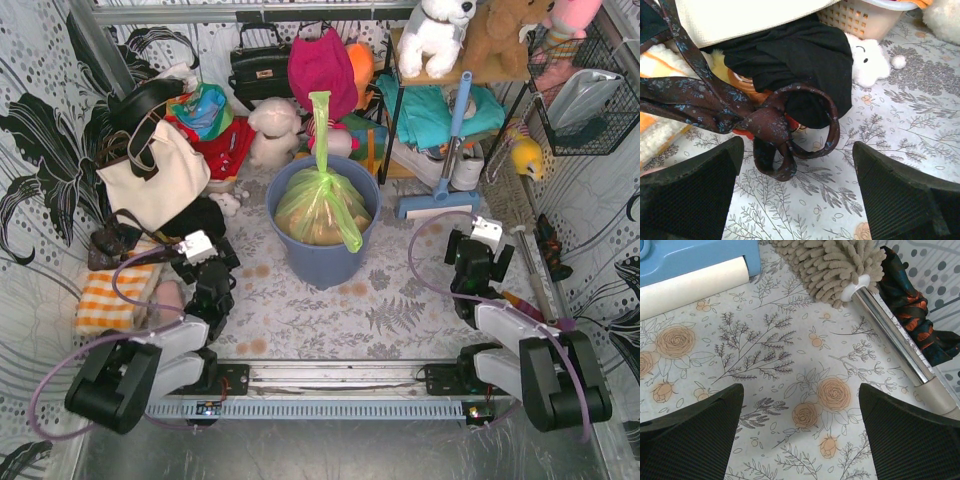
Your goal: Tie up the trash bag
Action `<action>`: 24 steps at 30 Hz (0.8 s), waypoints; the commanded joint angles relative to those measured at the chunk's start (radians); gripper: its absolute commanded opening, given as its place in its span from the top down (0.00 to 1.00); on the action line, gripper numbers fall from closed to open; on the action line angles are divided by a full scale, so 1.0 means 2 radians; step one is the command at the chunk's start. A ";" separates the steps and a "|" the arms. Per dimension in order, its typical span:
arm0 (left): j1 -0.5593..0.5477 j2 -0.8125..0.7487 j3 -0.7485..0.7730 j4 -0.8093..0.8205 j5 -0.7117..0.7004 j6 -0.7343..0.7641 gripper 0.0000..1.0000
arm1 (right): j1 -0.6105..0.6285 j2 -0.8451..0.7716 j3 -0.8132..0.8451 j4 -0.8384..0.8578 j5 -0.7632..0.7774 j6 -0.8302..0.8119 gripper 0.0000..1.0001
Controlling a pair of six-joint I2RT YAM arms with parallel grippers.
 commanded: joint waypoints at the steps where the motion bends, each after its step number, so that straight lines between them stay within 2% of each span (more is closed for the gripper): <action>1: 0.005 0.047 -0.021 0.211 -0.006 0.058 0.02 | -0.005 0.032 -0.033 0.185 0.000 -0.037 0.03; 5: 0.026 0.068 -0.021 0.242 0.078 0.058 0.02 | -0.007 0.092 -0.041 0.271 -0.001 -0.047 0.03; 8: 0.034 0.087 -0.010 0.249 0.125 0.075 0.02 | -0.009 0.119 -0.037 0.306 -0.028 -0.043 0.03; 11: 0.046 0.115 -0.007 0.277 0.174 0.086 0.02 | -0.009 0.142 -0.019 0.300 -0.052 -0.057 0.03; 15: 0.080 0.189 -0.002 0.338 0.235 0.079 0.02 | -0.010 0.202 -0.035 0.417 -0.079 -0.096 0.03; 17: 0.091 0.204 0.002 0.335 0.250 0.065 0.02 | -0.011 0.192 -0.027 0.381 -0.093 -0.085 0.03; 20: 0.101 0.198 0.028 0.279 0.288 0.069 0.02 | -0.016 0.195 -0.029 0.387 -0.104 -0.085 0.03; 24: 0.108 0.200 0.033 0.271 0.296 0.065 0.02 | -0.026 0.192 -0.031 0.382 -0.166 -0.088 0.03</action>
